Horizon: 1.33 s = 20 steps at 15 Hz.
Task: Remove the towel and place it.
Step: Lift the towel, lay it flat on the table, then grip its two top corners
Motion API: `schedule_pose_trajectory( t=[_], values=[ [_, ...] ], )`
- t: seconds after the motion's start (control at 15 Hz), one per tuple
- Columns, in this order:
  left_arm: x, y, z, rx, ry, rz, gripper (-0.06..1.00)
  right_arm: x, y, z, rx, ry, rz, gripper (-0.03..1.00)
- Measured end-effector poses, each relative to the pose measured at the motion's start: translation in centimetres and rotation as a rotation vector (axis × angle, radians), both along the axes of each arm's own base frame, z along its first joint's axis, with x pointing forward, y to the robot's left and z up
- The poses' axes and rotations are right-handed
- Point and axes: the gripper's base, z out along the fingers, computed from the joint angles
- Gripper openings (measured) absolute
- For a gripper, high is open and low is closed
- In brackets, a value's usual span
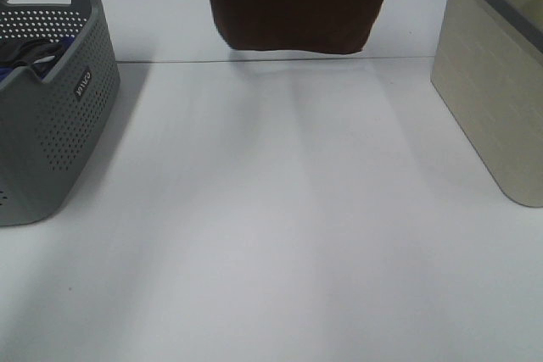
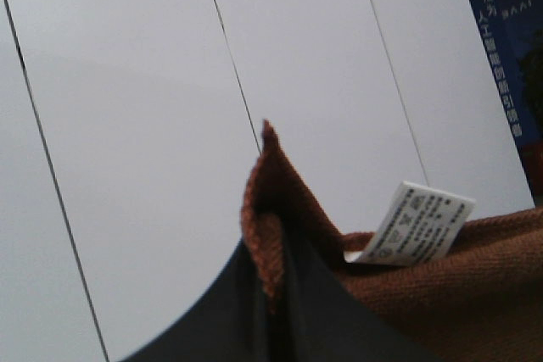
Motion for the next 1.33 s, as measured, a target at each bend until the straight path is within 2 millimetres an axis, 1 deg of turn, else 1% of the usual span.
schedule_pose_trajectory(
  t=[0.07,0.2,0.33,0.4,0.47,0.6,0.67,0.8,0.93,1.07,1.13,1.2,1.33],
  values=[
    [1.5,-0.1,-2.7,0.047,0.173,0.054,0.0,0.7,0.2,-2.3,-0.029,0.104,0.016,0.0],
    [3.2,-0.2,-6.8,0.085,0.421,0.105,0.0,1.5,0.5,-5.9,-0.07,0.263,0.04,0.0],
    [3.6,-0.4,-10.2,0.091,0.692,0.123,0.0,1.7,0.7,-10.0,-0.107,0.459,0.076,0.0],
    [3.2,-0.5,-11.5,0.106,0.831,0.133,0.0,1.4,0.8,-11.8,-0.118,0.557,0.091,0.0],
    [2.7,-0.5,-12.6,0.132,0.953,0.148,0.0,1.1,0.9,-13.1,-0.134,0.637,0.111,0.0],
    [1.6,-0.4,-14.0,0.174,1.14,0.167,0.0,0.3,1.0,-14.8,-0.163,0.775,0.158,0.0],
    [1.0,-0.2,-14.6,0.196,1.23,0.177,0.0,-0.2,1.0,-15.3,-0.172,0.836,0.182,0.0],
    [0.5,-0.1,-15.0,0.21,1.307,0.179,0.0,-0.7,1.1,-15.8,-0.175,0.902,0.205,0.0],
    [0.2,-0.3,-15.0,0.201,1.328,0.171,0.0,-0.9,1.1,-16.2,-0.146,0.949,0.185,0.0],
    [-0.5,-1.0,-15.3,0.213,1.351,0.155,0.0,-1.1,0.9,-17.5,-0.128,1.015,0.15,0.0],
    [-1.3,-1.2,-15.6,0.235,1.378,0.152,0.0,-1.5,0.8,-18.5,-0.127,1.057,0.142,0.0],
    [-2.6,-1.3,-16.3,0.268,1.421,0.15,0.0,-2.3,0.7,-20.0,-0.129,1.114,0.14,0.0],
    [-5.7,-1.4,-17.6,0.331,1.508,0.141,0.0,-4.6,0.4,-21.6,-0.125,1.195,0.137,0.0]
  ],
)
